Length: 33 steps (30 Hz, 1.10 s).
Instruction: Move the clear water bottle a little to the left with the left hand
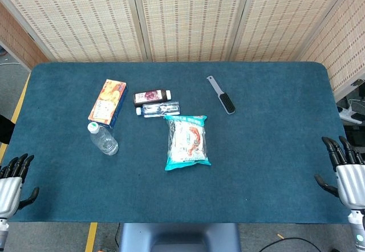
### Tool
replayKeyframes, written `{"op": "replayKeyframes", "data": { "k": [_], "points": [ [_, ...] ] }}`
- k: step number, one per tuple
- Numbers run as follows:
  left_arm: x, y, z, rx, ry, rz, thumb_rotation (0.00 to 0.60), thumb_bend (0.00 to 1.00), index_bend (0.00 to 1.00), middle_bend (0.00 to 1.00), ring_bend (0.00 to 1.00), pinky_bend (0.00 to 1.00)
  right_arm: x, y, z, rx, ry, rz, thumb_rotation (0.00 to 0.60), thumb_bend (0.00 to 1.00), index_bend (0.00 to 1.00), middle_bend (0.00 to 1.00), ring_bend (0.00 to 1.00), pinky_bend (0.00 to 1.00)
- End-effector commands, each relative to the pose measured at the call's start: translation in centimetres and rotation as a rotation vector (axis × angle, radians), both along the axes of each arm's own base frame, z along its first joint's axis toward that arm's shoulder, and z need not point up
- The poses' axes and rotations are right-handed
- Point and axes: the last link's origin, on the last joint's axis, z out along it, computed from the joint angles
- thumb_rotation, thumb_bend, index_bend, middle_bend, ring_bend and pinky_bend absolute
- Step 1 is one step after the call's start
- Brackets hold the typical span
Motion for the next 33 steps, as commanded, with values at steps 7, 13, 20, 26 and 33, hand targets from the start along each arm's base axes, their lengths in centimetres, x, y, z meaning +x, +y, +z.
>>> {"op": "replayKeyframes", "data": {
  "k": [7,13,20,26,33],
  "points": [
    [0.5,2.5,-2.5,0.092,-0.194,0.011,0.6,0.35,0.0,0.0,0.0,0.13,0.0,-0.6,-0.3,0.011,-0.041,-0.037,0.6,0.12,0.0,0.11,0.0,0.15],
    [1.0,4.2,-4.7,0.106,-0.453,0.035,0.6,0.35,0.0,0.0,0.0,0.13,0.1,-0.5,-0.8,0.041,-0.051,-0.022,0.6,0.12,0.0,0.11,0.0,0.15],
    [0.7,5.5,-6.2,0.12,-0.537,0.052,0.6,0.35,0.0,0.0,0.0,0.13,0.0,-0.7,-0.9,0.05,-0.056,-0.02,0.6,0.12,0.0,0.11,0.0,0.15],
    [-0.4,7.5,-7.9,0.178,-0.542,0.056,0.6,0.34,0.0,0.0,0.0,0.13,0.0,-0.8,-1.0,0.059,-0.06,-0.018,0.6,0.12,0.0,0.11,0.0,0.15],
    [-1.1,9.5,-9.3,0.193,-0.539,0.081,0.6,0.34,0.0,0.0,0.0,0.12,0.0,-0.8,-1.1,0.066,-0.061,-0.019,0.6,0.12,0.0,0.11,0.0,0.15]
  ]
}}
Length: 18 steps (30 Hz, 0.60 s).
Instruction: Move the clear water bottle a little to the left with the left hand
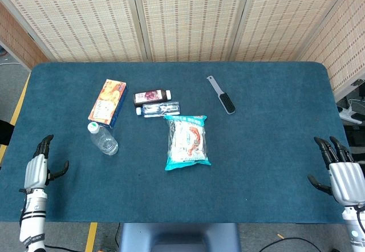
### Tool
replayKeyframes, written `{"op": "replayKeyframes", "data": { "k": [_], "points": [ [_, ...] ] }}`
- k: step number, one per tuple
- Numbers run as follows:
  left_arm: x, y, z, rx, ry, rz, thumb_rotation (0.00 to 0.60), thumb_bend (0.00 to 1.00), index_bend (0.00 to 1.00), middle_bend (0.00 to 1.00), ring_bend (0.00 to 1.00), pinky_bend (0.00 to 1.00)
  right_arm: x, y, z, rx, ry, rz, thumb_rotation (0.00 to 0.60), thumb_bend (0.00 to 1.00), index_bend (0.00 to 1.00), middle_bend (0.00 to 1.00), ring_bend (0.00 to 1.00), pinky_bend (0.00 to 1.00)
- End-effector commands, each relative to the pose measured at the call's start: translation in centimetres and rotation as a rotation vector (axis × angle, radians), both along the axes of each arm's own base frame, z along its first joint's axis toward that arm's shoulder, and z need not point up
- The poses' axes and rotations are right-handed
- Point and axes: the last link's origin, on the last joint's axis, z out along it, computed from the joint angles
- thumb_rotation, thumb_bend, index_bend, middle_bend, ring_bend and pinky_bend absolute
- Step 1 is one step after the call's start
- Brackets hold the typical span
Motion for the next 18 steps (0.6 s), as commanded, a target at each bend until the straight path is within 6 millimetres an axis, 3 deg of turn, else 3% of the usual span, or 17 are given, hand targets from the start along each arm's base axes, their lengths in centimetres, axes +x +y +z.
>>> {"op": "replayKeyframes", "data": {
  "k": [1,18],
  "points": [
    [-0.1,1.2,-0.6,0.0,-0.019,0.016,0.6,0.34,0.0,0.0,0.0,0.12,0.0,0.0,0.0,0.0,-0.001,0.0,0.6,0.12,0.0,0.11,0.0,0.15],
    [2.4,3.9,-3.4,-0.091,-0.203,0.073,0.6,0.34,0.0,0.0,0.0,0.12,0.0,-0.1,0.0,0.008,-0.003,-0.005,0.6,0.12,0.0,0.11,0.0,0.15]
  ]
}}
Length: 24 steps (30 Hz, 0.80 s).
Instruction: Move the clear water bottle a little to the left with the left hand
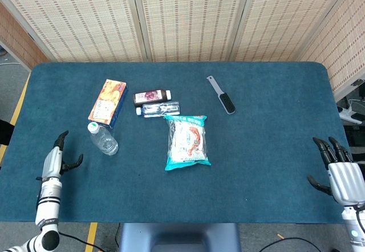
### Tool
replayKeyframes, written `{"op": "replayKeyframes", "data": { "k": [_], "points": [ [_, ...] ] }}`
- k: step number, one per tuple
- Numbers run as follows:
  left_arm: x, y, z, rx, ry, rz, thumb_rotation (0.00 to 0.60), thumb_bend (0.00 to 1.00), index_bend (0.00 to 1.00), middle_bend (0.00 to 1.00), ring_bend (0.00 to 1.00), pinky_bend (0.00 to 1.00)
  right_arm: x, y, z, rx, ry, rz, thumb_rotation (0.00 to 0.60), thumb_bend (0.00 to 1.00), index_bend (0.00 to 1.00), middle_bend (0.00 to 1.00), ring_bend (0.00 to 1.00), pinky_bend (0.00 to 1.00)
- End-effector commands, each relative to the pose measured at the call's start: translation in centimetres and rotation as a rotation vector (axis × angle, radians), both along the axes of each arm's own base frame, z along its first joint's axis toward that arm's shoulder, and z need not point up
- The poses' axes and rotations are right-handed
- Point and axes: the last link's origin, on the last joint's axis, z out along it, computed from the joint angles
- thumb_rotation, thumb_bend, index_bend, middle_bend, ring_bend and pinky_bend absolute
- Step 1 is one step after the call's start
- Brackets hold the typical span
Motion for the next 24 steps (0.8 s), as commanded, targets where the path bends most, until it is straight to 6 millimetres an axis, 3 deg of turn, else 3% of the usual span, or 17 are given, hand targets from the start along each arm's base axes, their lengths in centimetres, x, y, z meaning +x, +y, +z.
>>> {"op": "replayKeyframes", "data": {
  "k": [1,13,24],
  "points": [
    [0.9,0.5,-0.6,-0.009,-0.039,-0.005,0.6,0.34,0.0,0.0,0.0,0.12,0.0,-0.1,0.1,-0.005,-0.001,-0.003,0.6,0.12,0.0,0.1,0.0,0.15],
    [4.1,0.9,-1.6,-0.014,-0.248,-0.061,0.6,0.34,0.0,0.0,0.0,0.12,-0.1,-0.1,0.1,-0.002,-0.002,-0.006,0.6,0.12,0.0,0.11,0.0,0.15],
    [5.7,0.4,-1.5,-0.046,-0.363,-0.094,0.6,0.34,0.0,0.0,0.0,0.11,-0.1,-0.3,-0.1,0.005,0.001,-0.013,0.6,0.12,0.0,0.11,0.0,0.15]
  ]
}}
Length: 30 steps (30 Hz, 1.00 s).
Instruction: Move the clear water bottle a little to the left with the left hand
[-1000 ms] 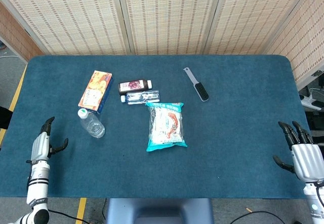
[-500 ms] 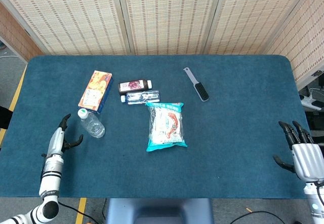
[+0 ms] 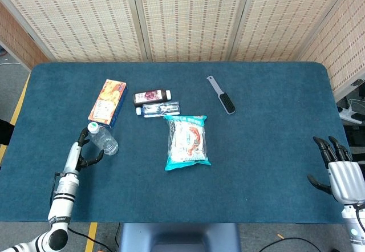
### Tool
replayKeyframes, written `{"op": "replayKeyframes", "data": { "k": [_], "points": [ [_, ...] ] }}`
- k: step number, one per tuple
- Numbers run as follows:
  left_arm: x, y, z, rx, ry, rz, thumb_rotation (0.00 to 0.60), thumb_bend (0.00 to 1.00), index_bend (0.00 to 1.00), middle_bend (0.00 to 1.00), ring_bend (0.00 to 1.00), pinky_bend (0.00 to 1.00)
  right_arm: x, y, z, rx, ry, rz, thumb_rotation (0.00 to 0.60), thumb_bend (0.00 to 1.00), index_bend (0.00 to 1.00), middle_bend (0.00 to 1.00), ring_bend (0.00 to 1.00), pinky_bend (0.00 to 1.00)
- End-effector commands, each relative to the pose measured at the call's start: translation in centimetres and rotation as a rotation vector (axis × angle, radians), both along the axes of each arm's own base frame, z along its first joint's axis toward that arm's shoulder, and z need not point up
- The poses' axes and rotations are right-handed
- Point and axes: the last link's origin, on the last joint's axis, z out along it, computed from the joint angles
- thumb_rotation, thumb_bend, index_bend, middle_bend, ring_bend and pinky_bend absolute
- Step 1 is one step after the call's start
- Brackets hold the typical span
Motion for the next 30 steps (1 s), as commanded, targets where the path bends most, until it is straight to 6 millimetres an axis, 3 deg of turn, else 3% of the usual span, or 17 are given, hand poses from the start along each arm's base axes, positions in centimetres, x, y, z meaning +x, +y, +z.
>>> {"op": "replayKeyframes", "data": {
  "k": [1,10,19,30],
  "points": [
    [0.4,-0.2,0.0,-0.017,-0.034,-0.006,0.6,0.34,0.0,0.0,0.0,0.11,0.0,-0.1,-0.1,0.002,0.001,-0.002,0.6,0.12,0.0,0.11,0.0,0.15],
    [1.3,0.2,-1.4,-0.055,-0.141,-0.005,0.6,0.34,0.0,0.0,0.0,0.11,0.0,-0.1,-0.2,0.01,0.003,-0.011,0.6,0.12,0.0,0.11,0.0,0.15],
    [1.7,0.7,-3.0,-0.02,-0.139,-0.034,0.6,0.34,0.0,0.0,0.0,0.11,-0.1,-0.2,-0.1,0.009,0.001,-0.017,0.6,0.12,0.0,0.1,0.0,0.15],
    [2.5,0.9,-3.0,0.068,-0.147,-0.094,0.6,0.34,0.0,0.0,0.0,0.11,-0.1,-0.2,-0.3,0.019,0.002,-0.023,0.6,0.12,0.0,0.1,0.0,0.15]
  ]
}}
